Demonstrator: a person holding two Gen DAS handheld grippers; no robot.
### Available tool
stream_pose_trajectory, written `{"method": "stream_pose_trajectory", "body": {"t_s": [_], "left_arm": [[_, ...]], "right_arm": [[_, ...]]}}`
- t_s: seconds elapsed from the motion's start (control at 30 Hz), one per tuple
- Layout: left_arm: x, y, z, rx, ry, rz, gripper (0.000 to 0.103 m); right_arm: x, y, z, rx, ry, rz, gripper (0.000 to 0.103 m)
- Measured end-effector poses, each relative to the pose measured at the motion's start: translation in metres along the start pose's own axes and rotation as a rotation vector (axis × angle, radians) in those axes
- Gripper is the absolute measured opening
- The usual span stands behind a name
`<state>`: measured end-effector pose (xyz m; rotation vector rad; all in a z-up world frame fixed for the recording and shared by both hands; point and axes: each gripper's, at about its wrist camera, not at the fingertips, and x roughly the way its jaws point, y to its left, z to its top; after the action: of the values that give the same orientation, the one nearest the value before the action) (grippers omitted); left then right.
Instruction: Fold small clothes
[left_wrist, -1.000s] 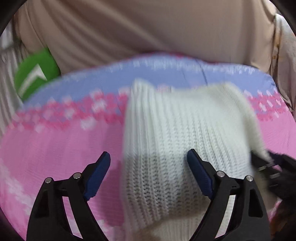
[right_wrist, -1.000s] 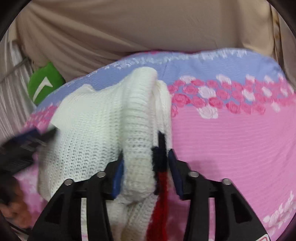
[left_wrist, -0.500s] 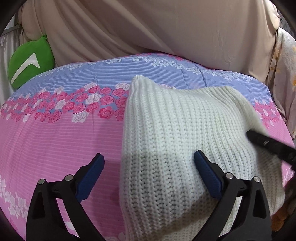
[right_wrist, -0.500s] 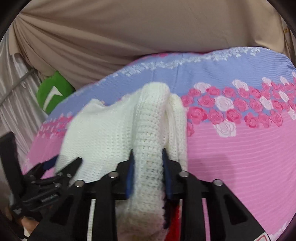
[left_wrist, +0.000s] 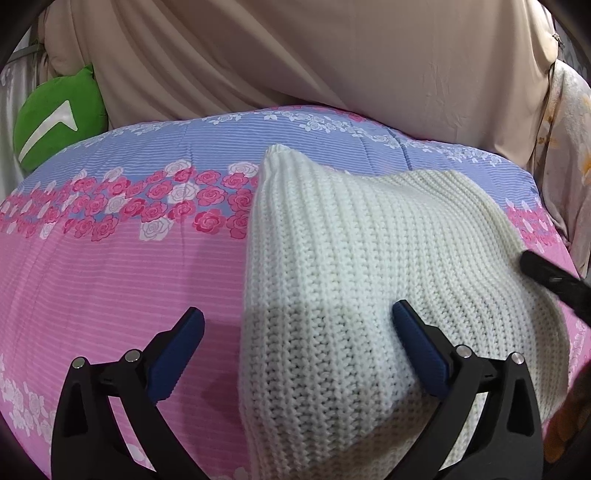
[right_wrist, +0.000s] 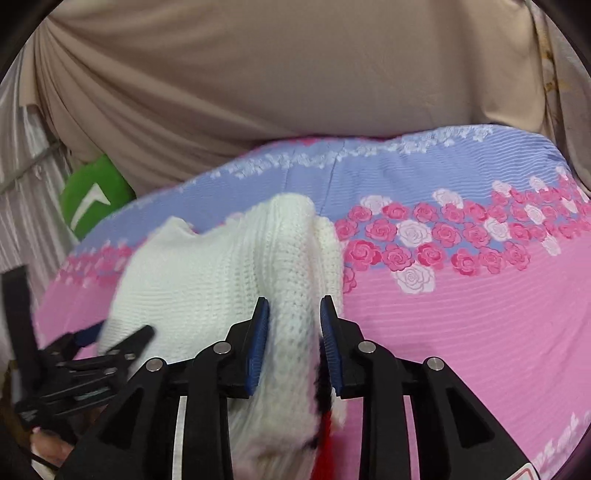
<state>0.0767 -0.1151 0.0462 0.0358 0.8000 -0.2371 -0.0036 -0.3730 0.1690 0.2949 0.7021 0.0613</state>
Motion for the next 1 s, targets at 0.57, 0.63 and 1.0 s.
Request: {"method": "stream_pose_trajectory", "body": {"t_s": [0.57, 0.63, 1.0], "left_arm": [[-0.027, 0.032, 0.013, -0.135, 0.062, -0.14, 0.098], [-0.013, 0.038, 0.013, -0.16, 0.108, -0.153, 0.098], [0.031, 0.009, 0.02, -0.136, 0.208, -0.402, 0.091]], "right_arm": [[-0.006, -0.031, -0.038, 0.098, 0.11, 0.018, 0.079], [0.013, -0.036, -0.044, 0.148, 0.183, 0.107, 0.079], [0.043, -0.018, -0.042, 0.125, 0.227, 0.212, 0.072]]}}
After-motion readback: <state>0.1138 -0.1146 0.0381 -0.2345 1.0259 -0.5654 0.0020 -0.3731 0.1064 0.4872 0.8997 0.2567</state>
